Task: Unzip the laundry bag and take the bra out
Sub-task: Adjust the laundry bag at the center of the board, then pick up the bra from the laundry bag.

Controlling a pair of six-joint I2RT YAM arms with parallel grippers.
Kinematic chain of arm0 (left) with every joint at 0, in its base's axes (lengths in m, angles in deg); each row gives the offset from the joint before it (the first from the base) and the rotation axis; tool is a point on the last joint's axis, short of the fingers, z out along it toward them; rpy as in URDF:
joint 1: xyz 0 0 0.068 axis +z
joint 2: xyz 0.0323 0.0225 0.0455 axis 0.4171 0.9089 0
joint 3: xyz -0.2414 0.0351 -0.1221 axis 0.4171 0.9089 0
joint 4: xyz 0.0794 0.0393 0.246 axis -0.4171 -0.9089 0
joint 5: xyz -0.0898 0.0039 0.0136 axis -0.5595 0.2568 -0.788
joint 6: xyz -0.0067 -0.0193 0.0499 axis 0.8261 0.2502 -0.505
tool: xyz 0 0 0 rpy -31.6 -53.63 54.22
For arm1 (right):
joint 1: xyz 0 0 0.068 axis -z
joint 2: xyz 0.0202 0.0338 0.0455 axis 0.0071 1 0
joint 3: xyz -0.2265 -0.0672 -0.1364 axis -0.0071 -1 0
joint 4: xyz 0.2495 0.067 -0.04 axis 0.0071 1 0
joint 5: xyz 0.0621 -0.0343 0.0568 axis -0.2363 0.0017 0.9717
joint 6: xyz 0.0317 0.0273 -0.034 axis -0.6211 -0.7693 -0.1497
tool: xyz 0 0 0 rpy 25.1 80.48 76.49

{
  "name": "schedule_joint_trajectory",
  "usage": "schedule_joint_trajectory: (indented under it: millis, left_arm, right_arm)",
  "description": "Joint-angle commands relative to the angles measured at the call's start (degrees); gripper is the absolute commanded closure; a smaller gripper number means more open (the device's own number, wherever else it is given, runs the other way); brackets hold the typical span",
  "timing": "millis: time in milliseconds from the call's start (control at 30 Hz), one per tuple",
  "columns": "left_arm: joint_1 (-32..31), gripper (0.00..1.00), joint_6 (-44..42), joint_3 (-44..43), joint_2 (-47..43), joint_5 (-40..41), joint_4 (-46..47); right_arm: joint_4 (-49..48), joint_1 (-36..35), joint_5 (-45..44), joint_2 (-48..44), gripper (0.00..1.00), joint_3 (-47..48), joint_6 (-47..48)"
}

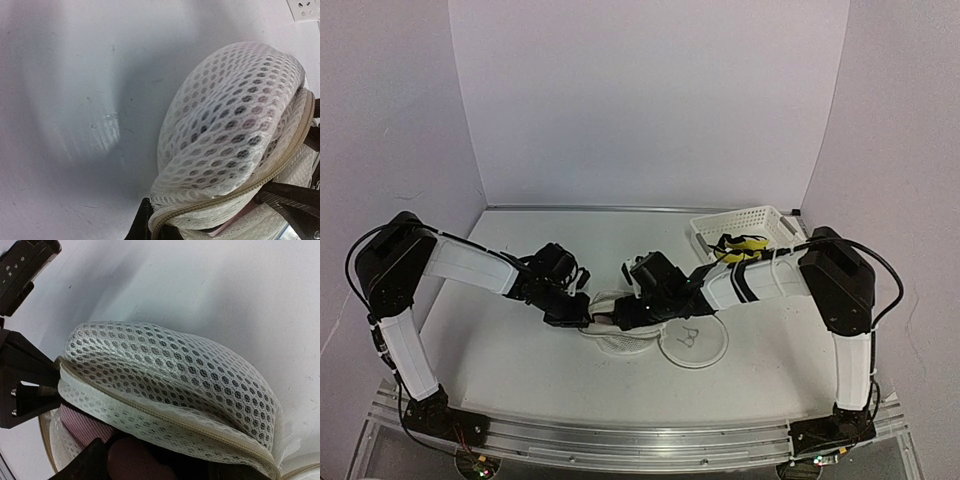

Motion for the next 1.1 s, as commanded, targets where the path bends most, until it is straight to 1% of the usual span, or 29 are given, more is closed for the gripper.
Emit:
schedule_joint_trajectory:
  millis: [0, 200, 467, 567, 700, 833, 967, 1067]
  left_arm:
    - [-1.75, 1.00, -1.38, -1.14, 1.30, -5.87, 3.31]
    - [-2.67, 1.00, -1.06, -0.58, 1.83, -9.77, 6.88]
    - [-2.73, 1.00, -1.06, -0.16, 1.61, -10.92, 8.74]
    - [-2.73, 1.00, -1.06, -0.16, 1.74, -11.09, 8.92]
    - [-2.80, 1.00, -0.94, 0.13, 1.52, -11.28, 9.27]
    - [-2.89, 1.00, -0.84, 0.43, 1.31, -11.45, 9.40]
    - [-3.44, 1.00, -1.08, 0.55, 1.60, -11.43, 9.49]
    - [-3.91, 1.00, -1.32, 0.62, 1.87, -11.21, 9.49]
  right_arm:
    - [-1.54, -1.00, 3.96, 1.16, 0.30, 3.01, -0.63]
    - [-2.43, -2.40, 6.42, 0.94, 0.27, 3.29, -0.44]
    - [-3.09, -3.67, 8.72, -0.20, 0.26, 1.35, 0.20]
    - [-3.07, -3.73, 7.75, -0.25, 0.26, 0.39, -0.01]
    - [-2.67, -3.75, 3.75, 0.49, 0.27, 0.09, -1.20]
    - [-2.14, -3.73, 1.70, 1.72, 0.33, 1.49, -2.26]
    - [-2.10, -3.74, 1.69, 2.24, 0.43, 2.52, -3.28]
    - [-2.10, -3.70, -0.15, 2.02, 0.50, 2.75, -3.78]
